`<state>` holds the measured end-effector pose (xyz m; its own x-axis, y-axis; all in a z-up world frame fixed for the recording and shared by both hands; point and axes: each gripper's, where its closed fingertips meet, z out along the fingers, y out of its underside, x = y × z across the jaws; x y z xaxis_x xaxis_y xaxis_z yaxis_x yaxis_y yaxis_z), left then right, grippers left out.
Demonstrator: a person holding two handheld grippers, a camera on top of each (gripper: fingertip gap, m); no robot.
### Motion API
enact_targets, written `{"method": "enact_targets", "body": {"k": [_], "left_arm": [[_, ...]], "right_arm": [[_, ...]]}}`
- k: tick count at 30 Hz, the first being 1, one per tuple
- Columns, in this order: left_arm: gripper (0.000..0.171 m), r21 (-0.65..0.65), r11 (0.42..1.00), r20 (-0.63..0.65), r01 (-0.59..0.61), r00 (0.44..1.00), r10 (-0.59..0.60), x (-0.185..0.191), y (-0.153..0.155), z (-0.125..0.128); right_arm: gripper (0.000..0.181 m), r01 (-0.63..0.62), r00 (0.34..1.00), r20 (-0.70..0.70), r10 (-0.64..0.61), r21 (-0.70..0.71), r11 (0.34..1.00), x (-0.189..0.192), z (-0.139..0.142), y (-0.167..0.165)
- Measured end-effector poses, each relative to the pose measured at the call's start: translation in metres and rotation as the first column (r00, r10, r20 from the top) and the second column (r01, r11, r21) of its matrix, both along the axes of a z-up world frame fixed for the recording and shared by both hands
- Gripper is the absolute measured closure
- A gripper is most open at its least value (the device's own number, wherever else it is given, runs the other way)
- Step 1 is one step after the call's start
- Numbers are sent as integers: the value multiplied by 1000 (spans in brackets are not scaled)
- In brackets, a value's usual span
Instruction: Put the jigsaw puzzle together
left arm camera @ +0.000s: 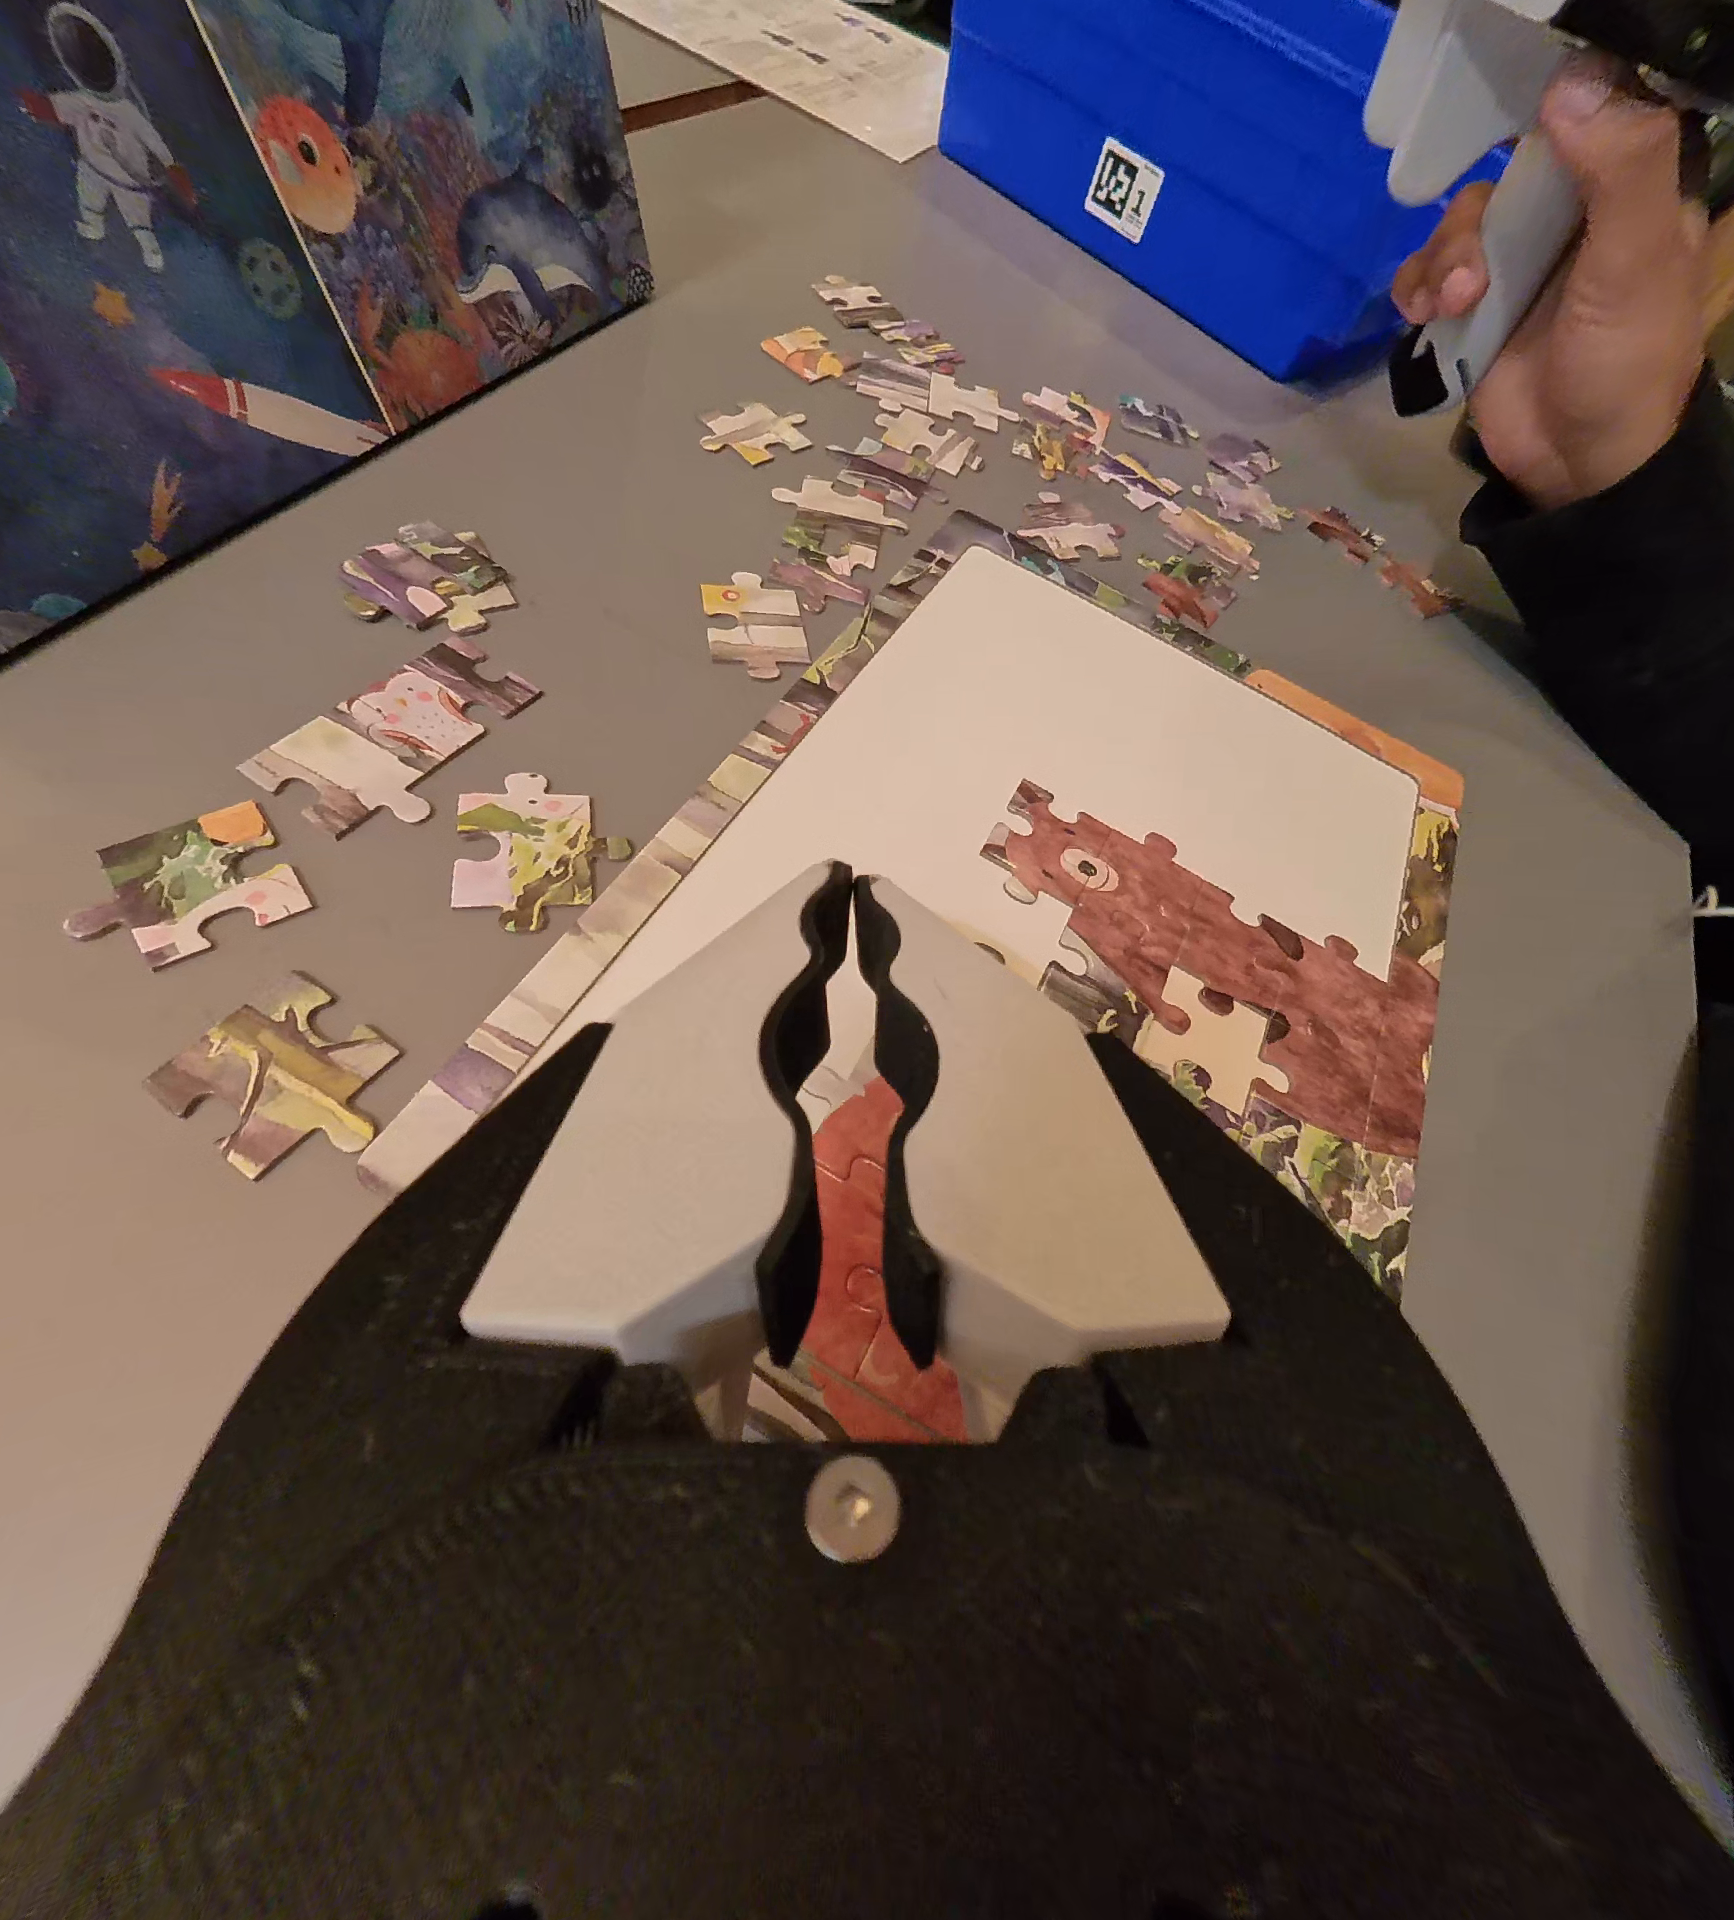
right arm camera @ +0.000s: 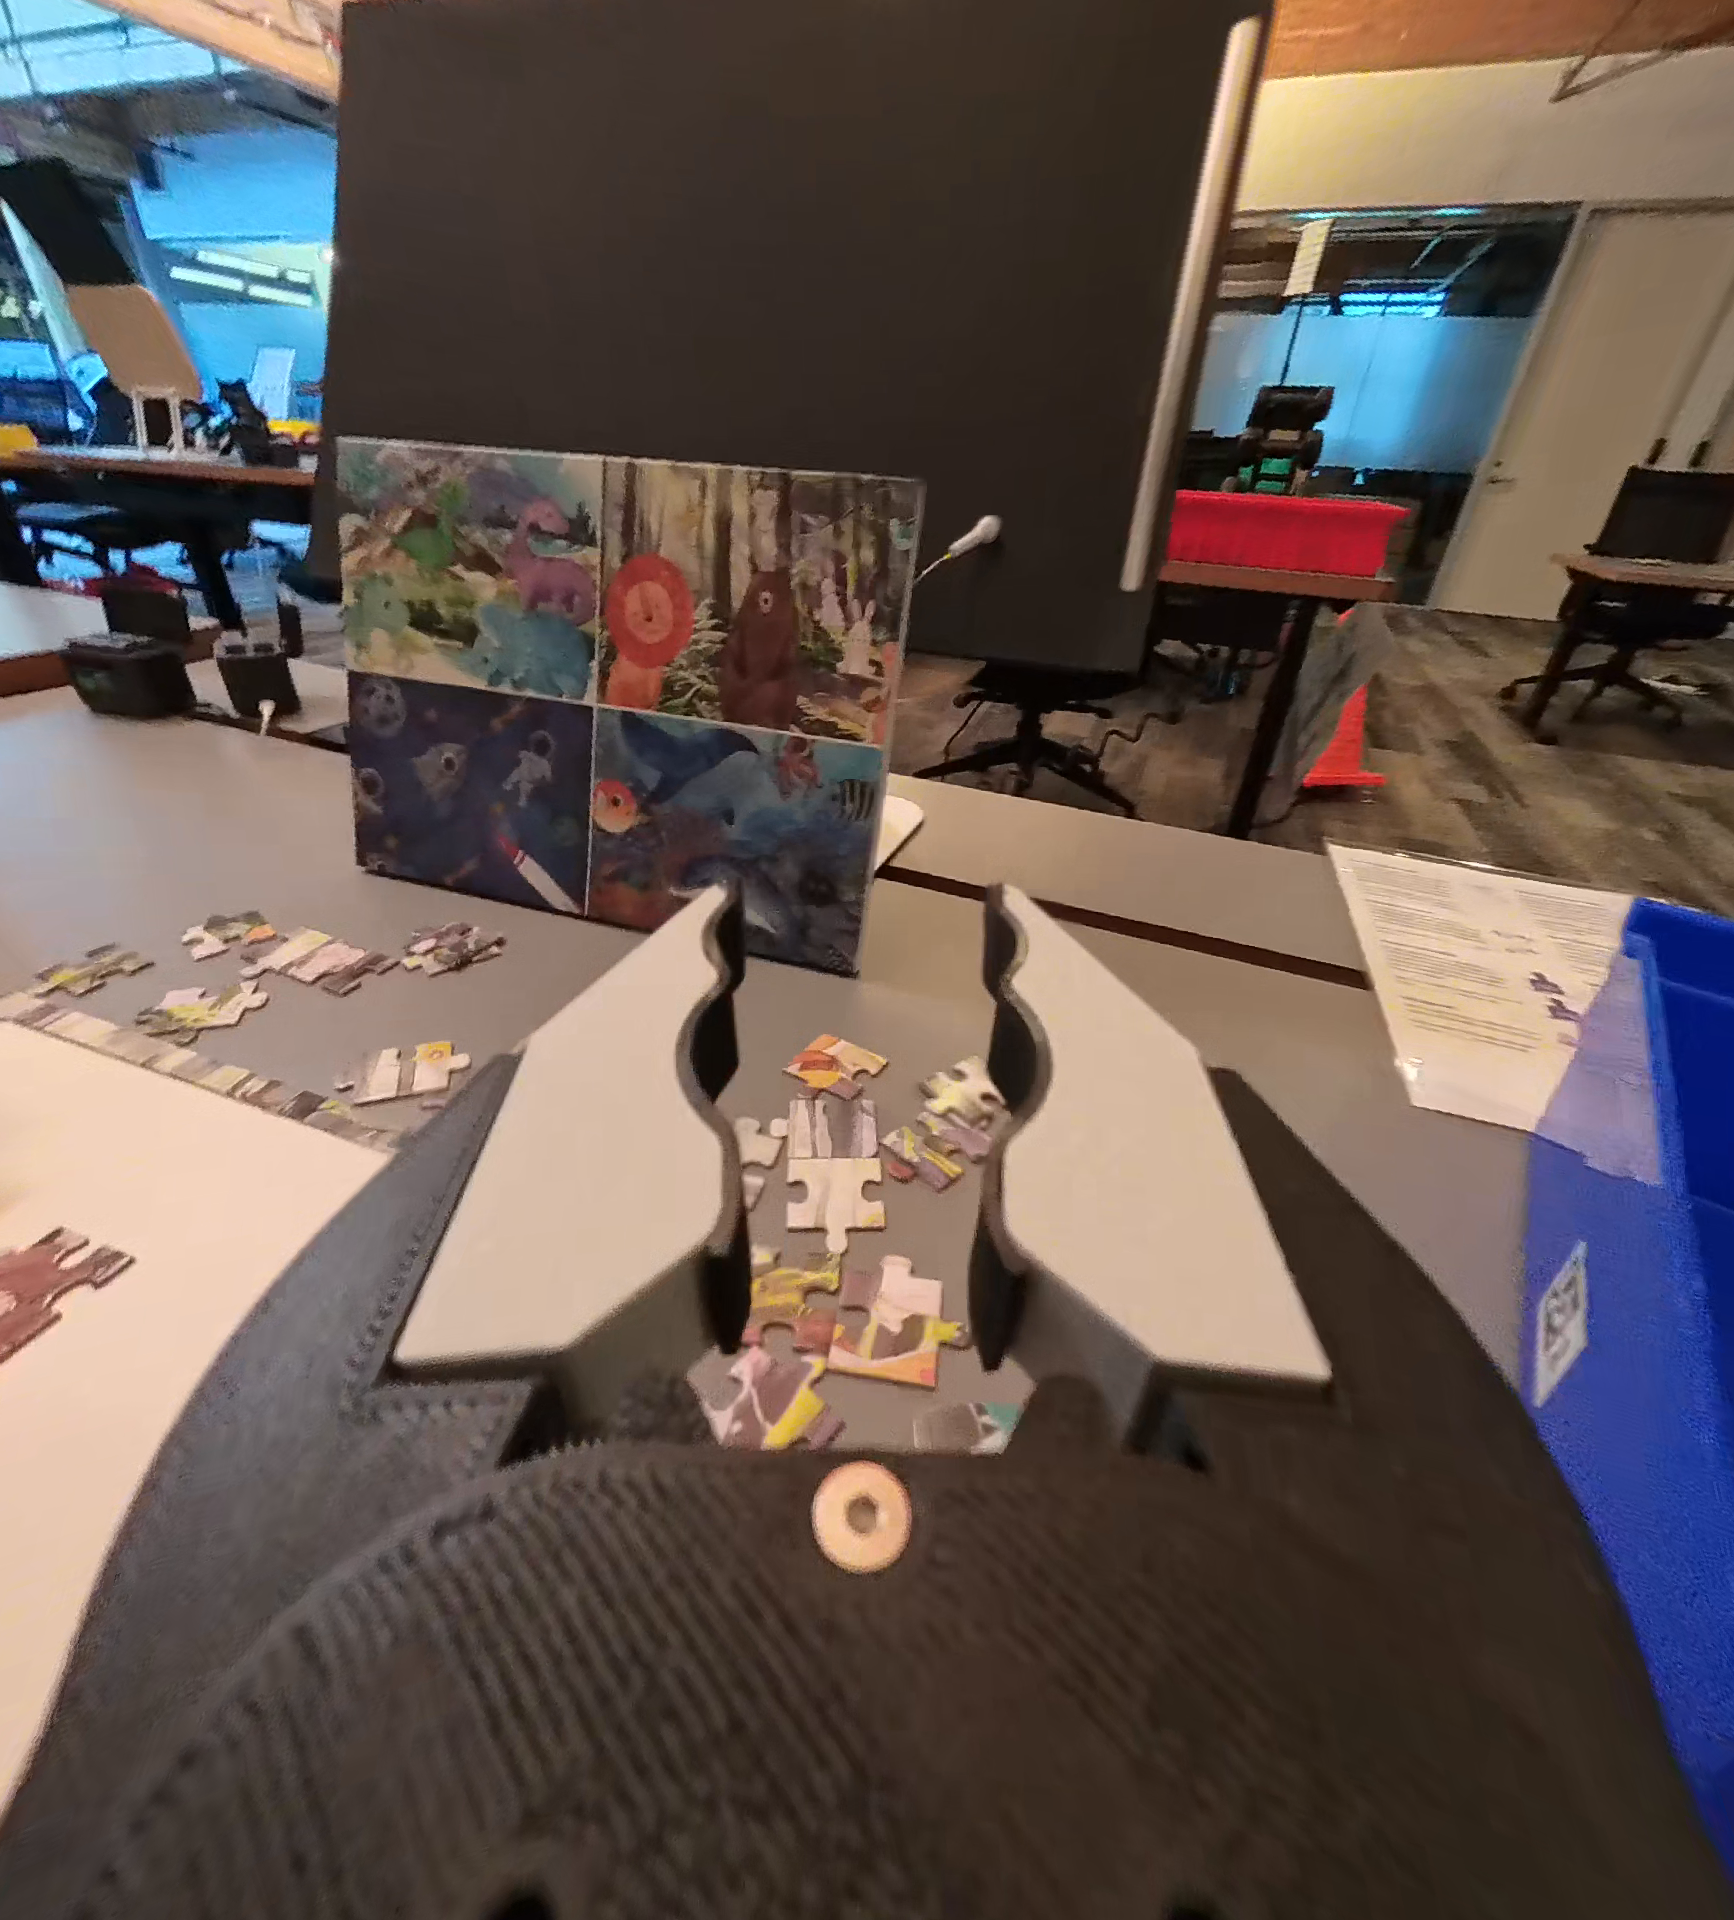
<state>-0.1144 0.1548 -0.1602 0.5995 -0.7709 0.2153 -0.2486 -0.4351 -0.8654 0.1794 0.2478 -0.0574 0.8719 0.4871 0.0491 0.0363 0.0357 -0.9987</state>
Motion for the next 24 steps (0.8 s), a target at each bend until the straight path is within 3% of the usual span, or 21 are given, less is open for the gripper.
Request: {"method": "enact_targets", "body": {"k": [5,15,24], "left_arm": [[171,0,1000,-2,7,1000,-7,1,-1,-1],[171,-3,1000,-9,24,1000,-24,5,-3,-2],[171,3,1000,-8,22,1000,-22,5,-3,-1]], "right_arm": [[142,-56,998,33,57,-11,998,-17,-3,-6],[147,-84,993,-75,86,31,996,-11,9,-11],[150,-85,992,-84,90,63,994,-9,15,-14]]}}
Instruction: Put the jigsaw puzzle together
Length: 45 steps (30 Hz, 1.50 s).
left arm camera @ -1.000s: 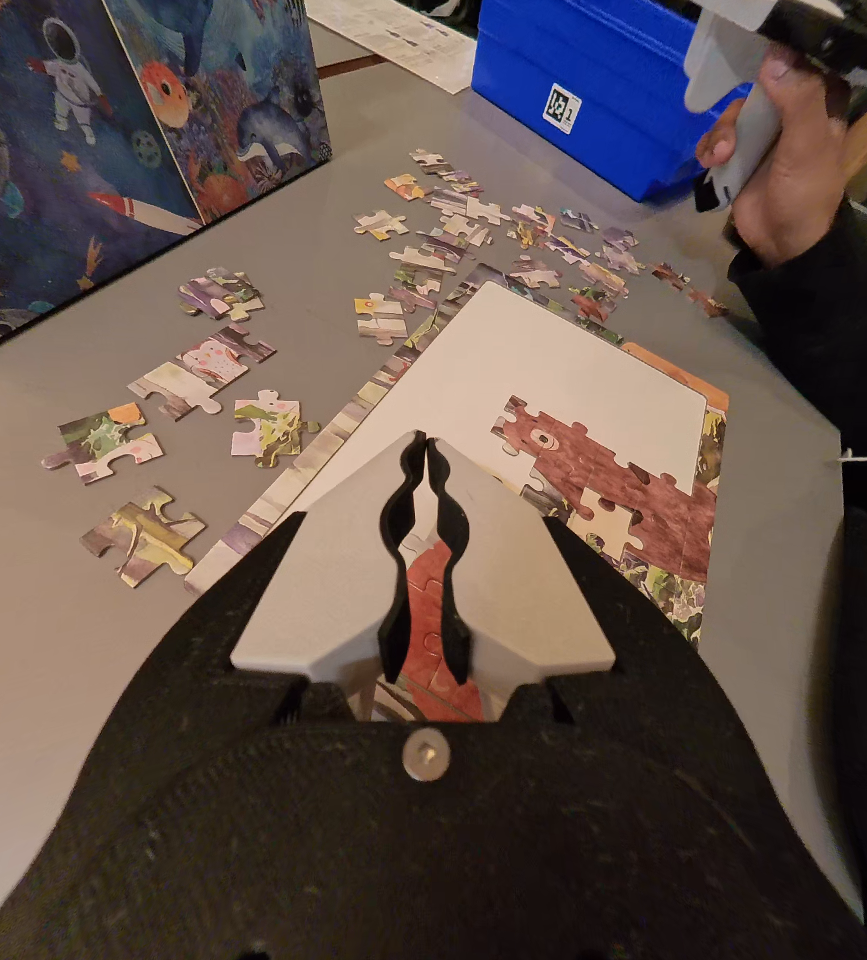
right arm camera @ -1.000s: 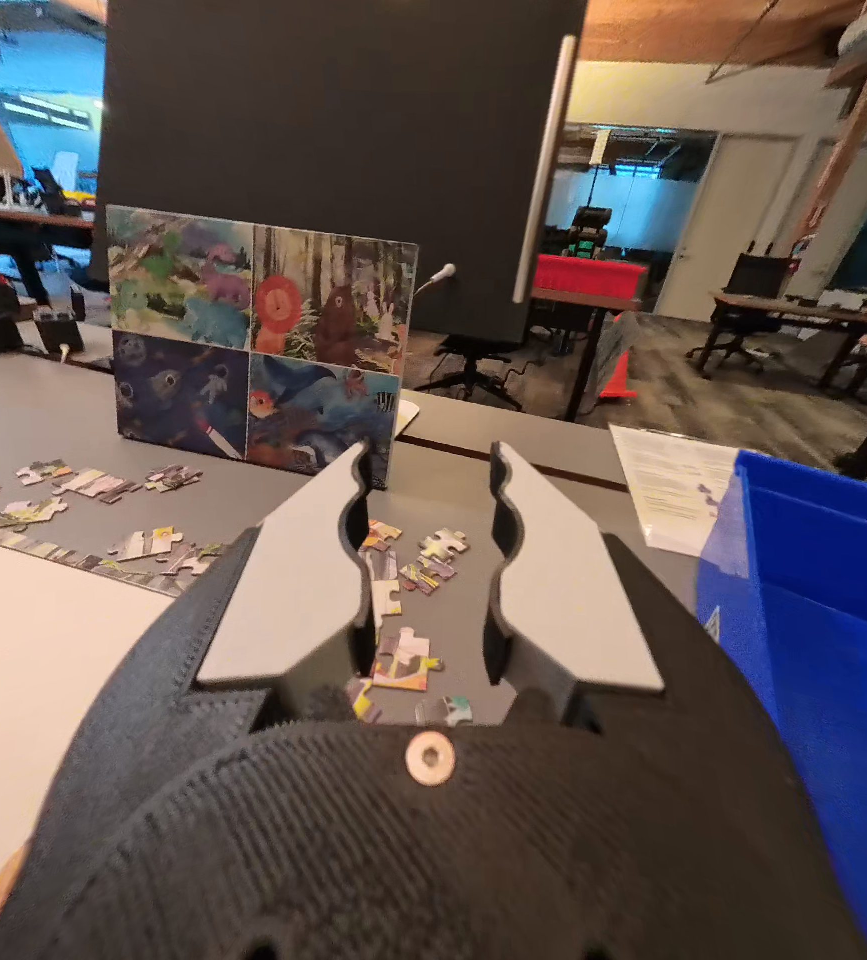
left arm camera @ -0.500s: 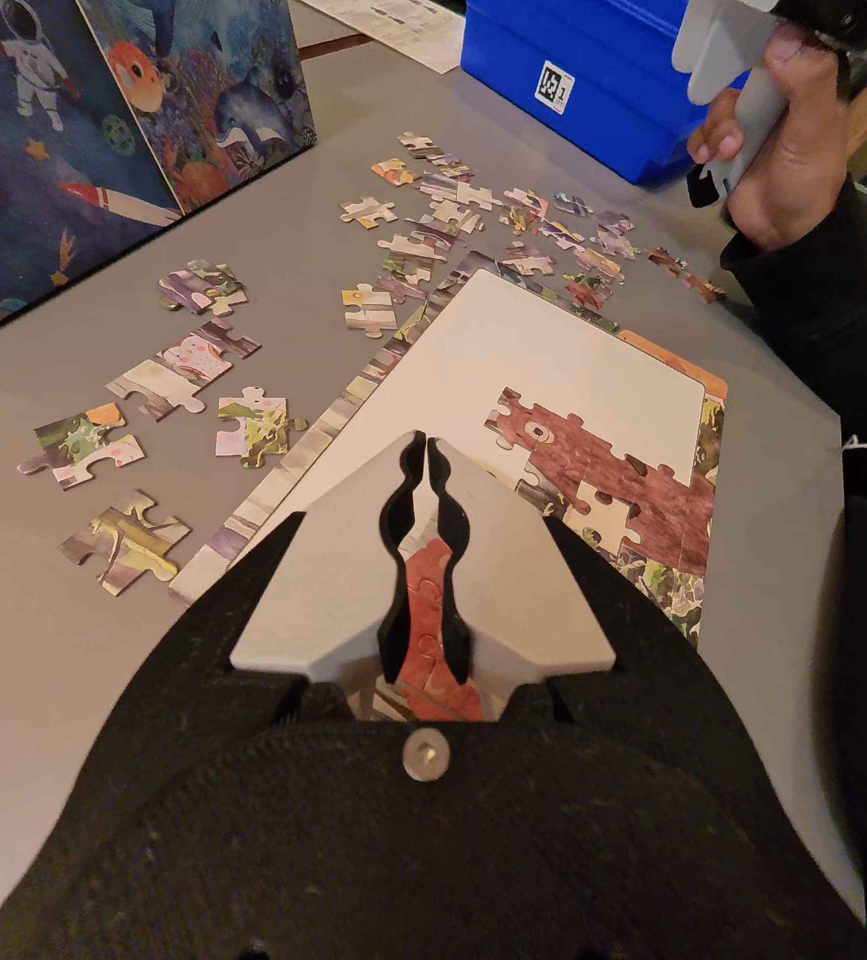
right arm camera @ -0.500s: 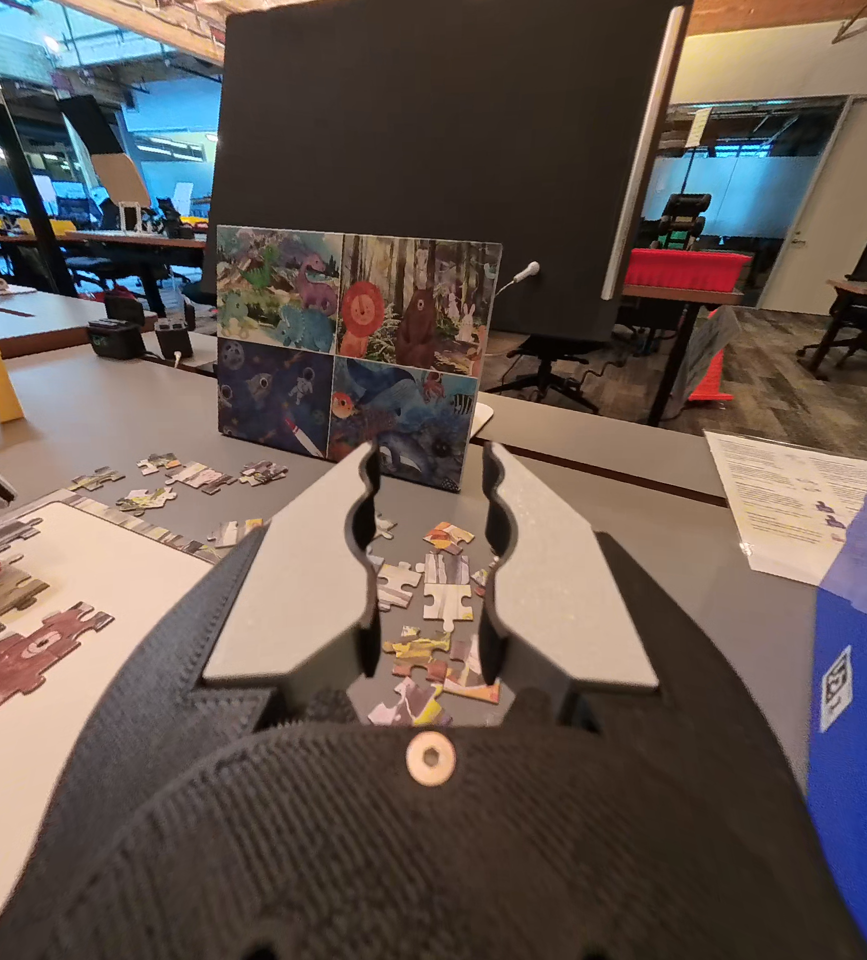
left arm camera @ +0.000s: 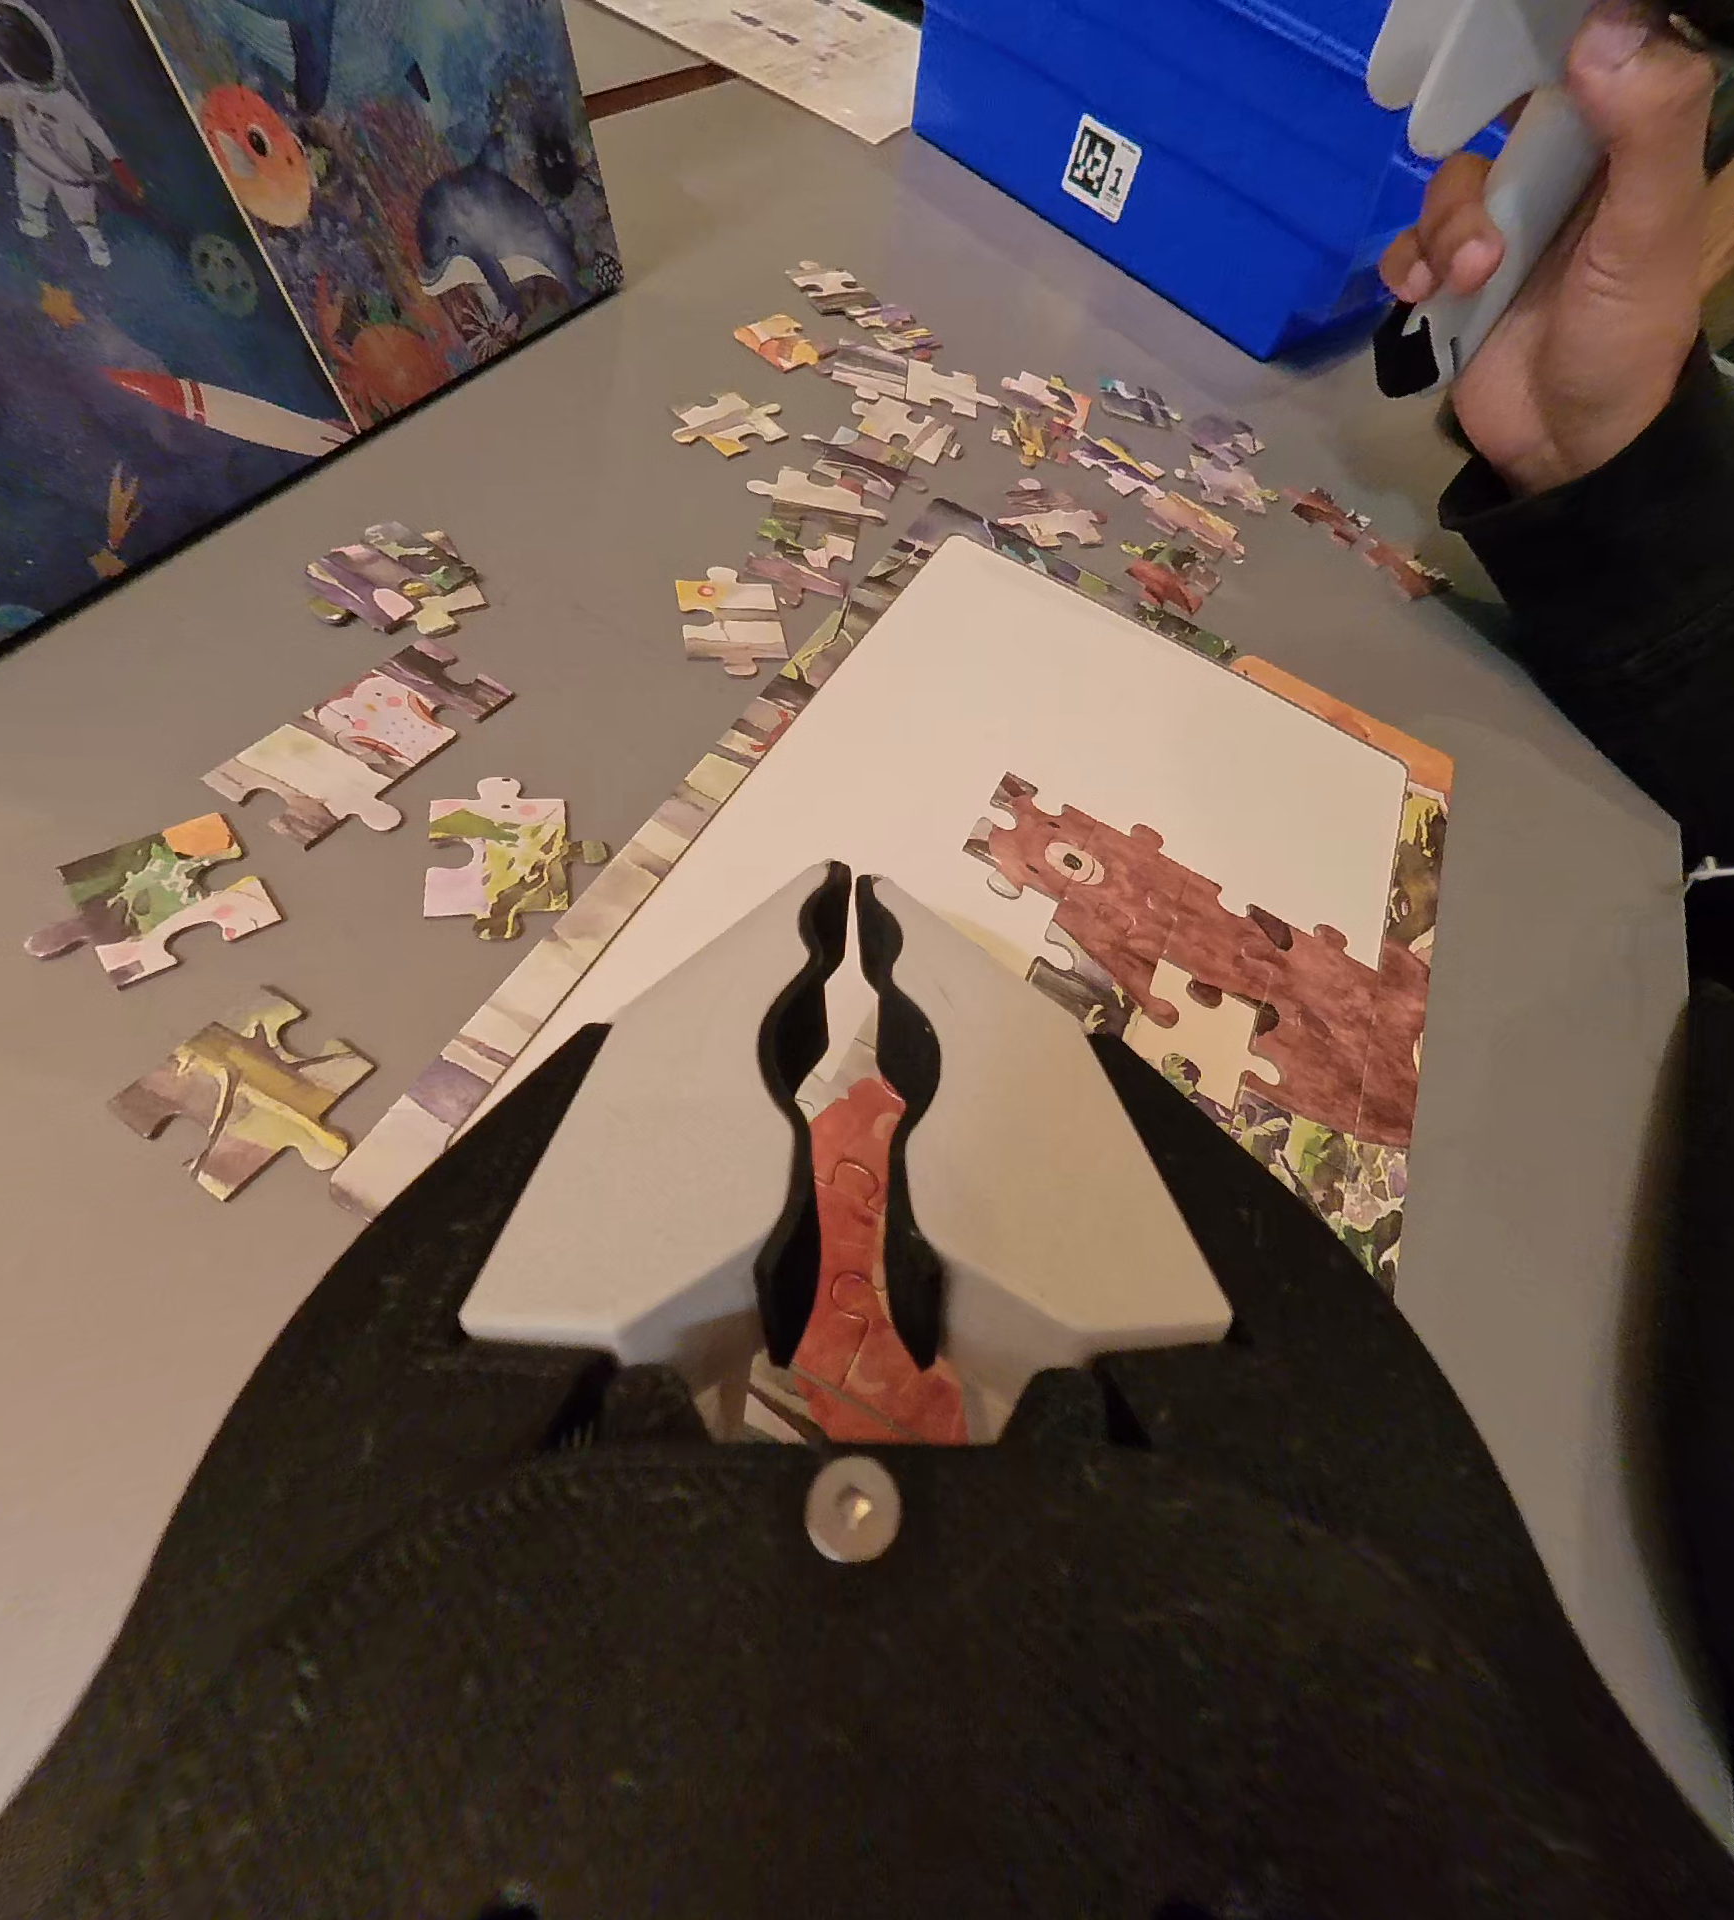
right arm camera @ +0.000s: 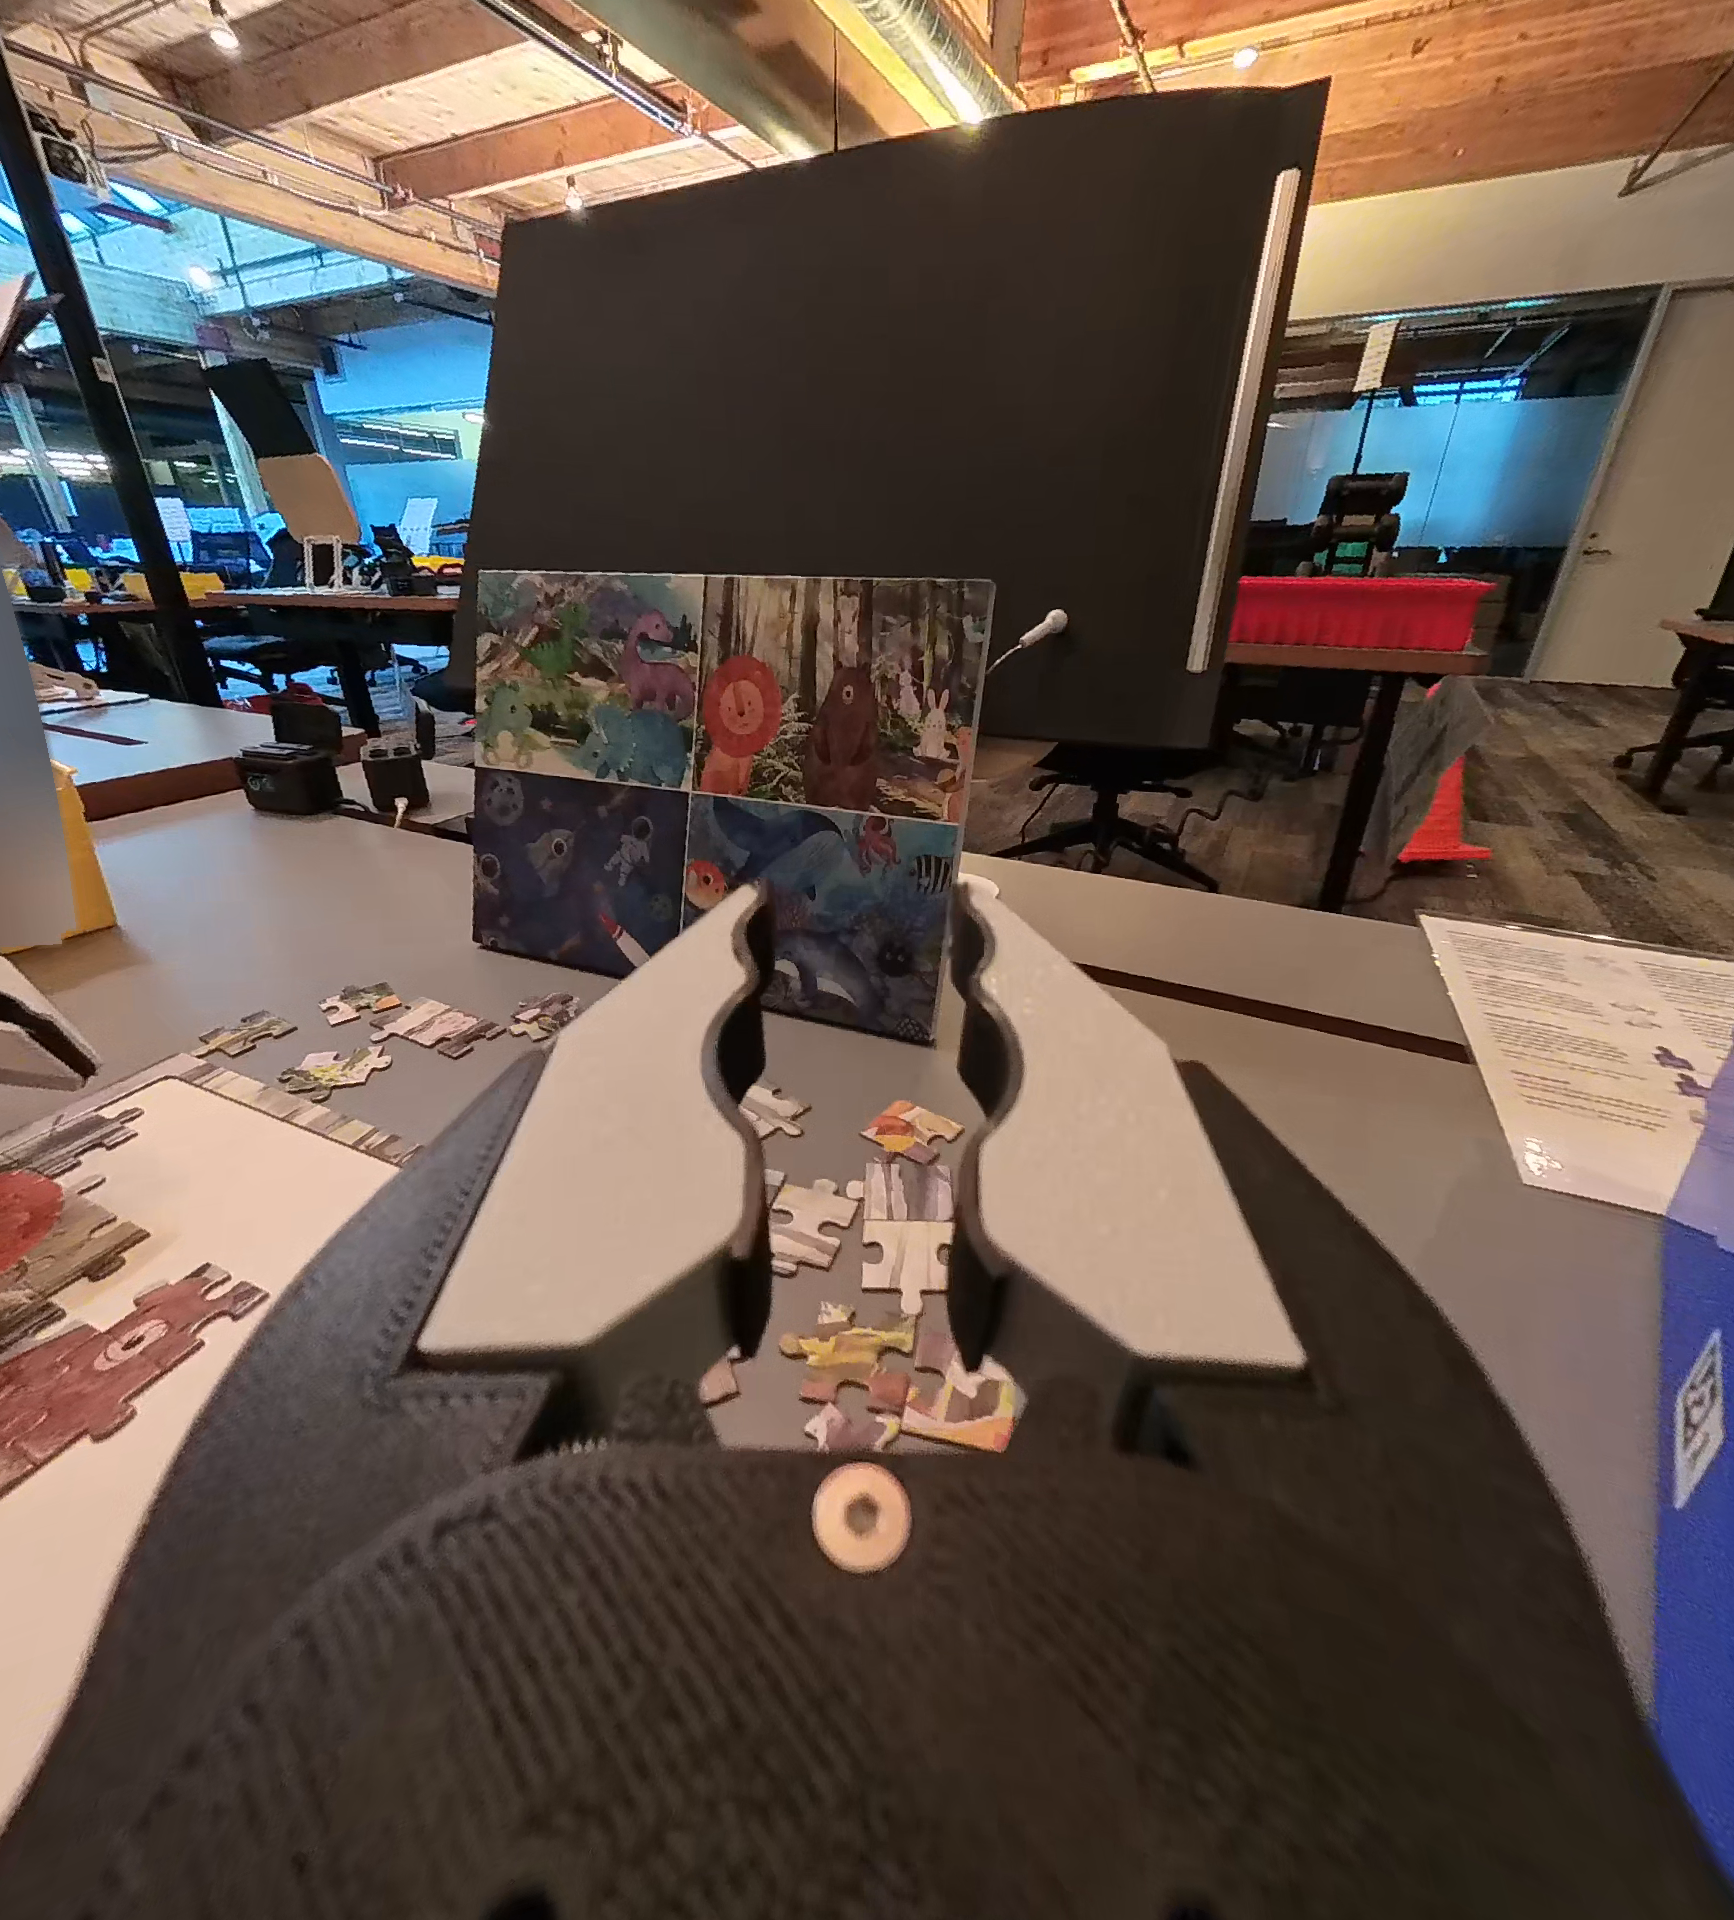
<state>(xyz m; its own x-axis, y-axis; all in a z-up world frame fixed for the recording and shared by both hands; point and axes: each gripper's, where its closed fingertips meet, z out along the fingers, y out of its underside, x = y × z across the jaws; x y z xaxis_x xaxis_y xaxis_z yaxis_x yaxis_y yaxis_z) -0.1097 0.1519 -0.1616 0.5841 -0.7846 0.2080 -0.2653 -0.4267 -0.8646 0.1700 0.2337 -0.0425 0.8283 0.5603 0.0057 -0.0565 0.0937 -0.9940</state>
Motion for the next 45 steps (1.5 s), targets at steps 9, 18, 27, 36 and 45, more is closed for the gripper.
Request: {"method": "enact_targets", "body": {"k": [9,18,27,36,45], "left_arm": [[171,1,1000,1,0,1000,0,0,0,0],[171,1,1000,1,2,1000,-2,0,0,0],[171,-1,1000,-1,5,1000,-5,1,-1,-1],[171,0,1000,-1,3,1000,-3,0,-1,0],[171,36,993,-38,-114,993,115,-23,14,1]], "right_arm": [[150,-2,1000,-6,2,3,1000,0,1,-1],[153,-18,999,-27,18,-2,1000,1,2,-2],[153,-19,999,-26,18,-1,1000,1,2,-2],[152,-21,999,-25,21,-3,1000,0,1,-2],[135,228,959,240,-149,-345,911,28,-81,29]]}}
